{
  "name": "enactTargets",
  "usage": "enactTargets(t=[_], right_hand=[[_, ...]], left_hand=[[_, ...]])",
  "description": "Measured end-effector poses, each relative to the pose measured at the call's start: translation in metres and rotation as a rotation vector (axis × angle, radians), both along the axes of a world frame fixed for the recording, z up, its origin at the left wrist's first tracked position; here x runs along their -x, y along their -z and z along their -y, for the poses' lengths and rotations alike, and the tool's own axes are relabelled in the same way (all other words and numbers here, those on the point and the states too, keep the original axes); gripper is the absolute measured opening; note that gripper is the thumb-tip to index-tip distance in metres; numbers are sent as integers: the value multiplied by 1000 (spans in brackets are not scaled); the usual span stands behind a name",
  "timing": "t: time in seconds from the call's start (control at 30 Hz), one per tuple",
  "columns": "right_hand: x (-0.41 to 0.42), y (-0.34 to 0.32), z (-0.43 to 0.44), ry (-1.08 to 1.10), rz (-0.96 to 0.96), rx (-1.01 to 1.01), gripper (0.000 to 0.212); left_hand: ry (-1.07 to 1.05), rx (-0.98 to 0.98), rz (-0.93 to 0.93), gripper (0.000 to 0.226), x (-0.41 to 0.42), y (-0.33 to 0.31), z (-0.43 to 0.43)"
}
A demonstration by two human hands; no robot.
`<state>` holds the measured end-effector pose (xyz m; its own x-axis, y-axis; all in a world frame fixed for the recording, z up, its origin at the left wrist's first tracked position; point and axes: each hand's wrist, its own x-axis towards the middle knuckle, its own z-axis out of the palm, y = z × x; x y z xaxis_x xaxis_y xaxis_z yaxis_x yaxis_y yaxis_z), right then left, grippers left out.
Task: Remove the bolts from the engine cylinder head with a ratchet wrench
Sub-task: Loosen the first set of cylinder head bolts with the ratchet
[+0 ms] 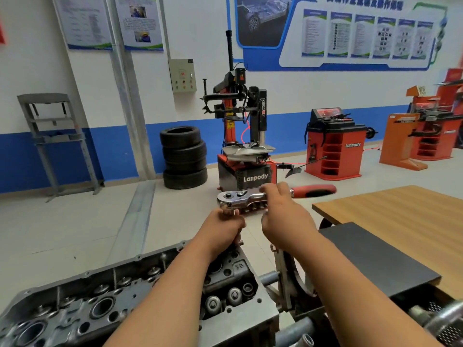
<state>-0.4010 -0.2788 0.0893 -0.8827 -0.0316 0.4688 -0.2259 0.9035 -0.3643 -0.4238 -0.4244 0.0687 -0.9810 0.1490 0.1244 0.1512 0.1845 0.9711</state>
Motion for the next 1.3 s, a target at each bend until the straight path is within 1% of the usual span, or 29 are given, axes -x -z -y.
enactTargets(t=[0.03, 0.1, 0.17, 0.23, 0.27, 0.33, 0.37, 0.43, 0.47, 0.5, 0.57, 0.67, 0.7, 0.77, 0.8, 0.83, 0.9, 0.93, 0.97, 1.0, 1.07, 1.13, 1.2, 1.27, 1.3], right_hand=[[21, -6, 2, -66, 47, 34, 46], [56, -15, 18, -261, 146, 73, 45], [76, -23, 39, -427, 211, 23, 50], [84, -30, 51, -495, 262, -61, 53], [84, -31, 51, -483, 274, -75, 56], [74, -28, 44, -368, 269, -33, 59], [64, -24, 38, -272, 230, -12, 56], [33, -12, 24, -52, 102, -37, 51], [15, -3, 15, 26, 37, -57, 55], [-6, 5, 7, 64, -11, -67, 60], [-51, 21, -1, 46, -58, -85, 71], [-99, 36, 18, -47, -129, -174, 90], [-104, 36, 25, -57, -156, -174, 96], [-95, 28, 28, -25, -167, -166, 102], [-82, 21, 21, 8, -189, -182, 97], [-64, 14, 11, 36, -176, -172, 85], [-21, -4, -6, 43, -46, -113, 54], [0, -13, -7, 22, -12, -89, 43], [22, -21, -1, 0, 25, -98, 36], [42, -26, 10, -29, 67, -138, 36], [70, -38, 39, -115, 164, -273, 44], [82, -47, 57, -222, 204, -373, 48], [81, -46, 57, -273, 212, -327, 50], [68, -38, 44, -203, 227, -184, 48], [58, -33, 37, -134, 209, -121, 45]], left_hand=[[10, -29, 6, 32, 2, 0, 2], [22, -43, 0, 39, 6, 1, 5], [-19, 12, -14, 39, 8, 2, 8], [-67, 77, -28, 31, 8, 2, 9], [-78, 92, -28, 26, 7, 1, 7], [-76, 57, -18, 21, 4, -1, 3], [-64, 26, -18, 27, 4, -1, 2], [-40, -18, -8, 47, 5, 0, 1], [-32, -19, -3, 49, 6, 1, 1], [-33, -3, -3, 47, 6, 2, 1], [-41, 62, -23, 35, 3, 1, 0], [-47, 166, -91, 16, 0, -1, -2], [-47, 179, -102, 16, 0, 0, -2], [-52, 158, -72, 32, 3, 4, 1], [-49, 140, -52, 38, 5, 5, 3], [-39, 117, -38, 42, 6, 5, 4], [-16, 32, -36, 45, 7, 5, 4], [-11, -19, -41, 46, 8, 5, 3], [-12, -60, -46, 47, 10, 5, 3], [-17, -89, -50, 47, 11, 6, 4], [-44, -118, -56, 43, 11, 5, 4], [-87, -105, -79, 34, 10, 5, 4], [-109, -63, -96, 26, 9, 5, 1], [-91, -60, -91, 25, 7, 4, 0], [-76, -82, -84, 29, 8, 3, -1]])
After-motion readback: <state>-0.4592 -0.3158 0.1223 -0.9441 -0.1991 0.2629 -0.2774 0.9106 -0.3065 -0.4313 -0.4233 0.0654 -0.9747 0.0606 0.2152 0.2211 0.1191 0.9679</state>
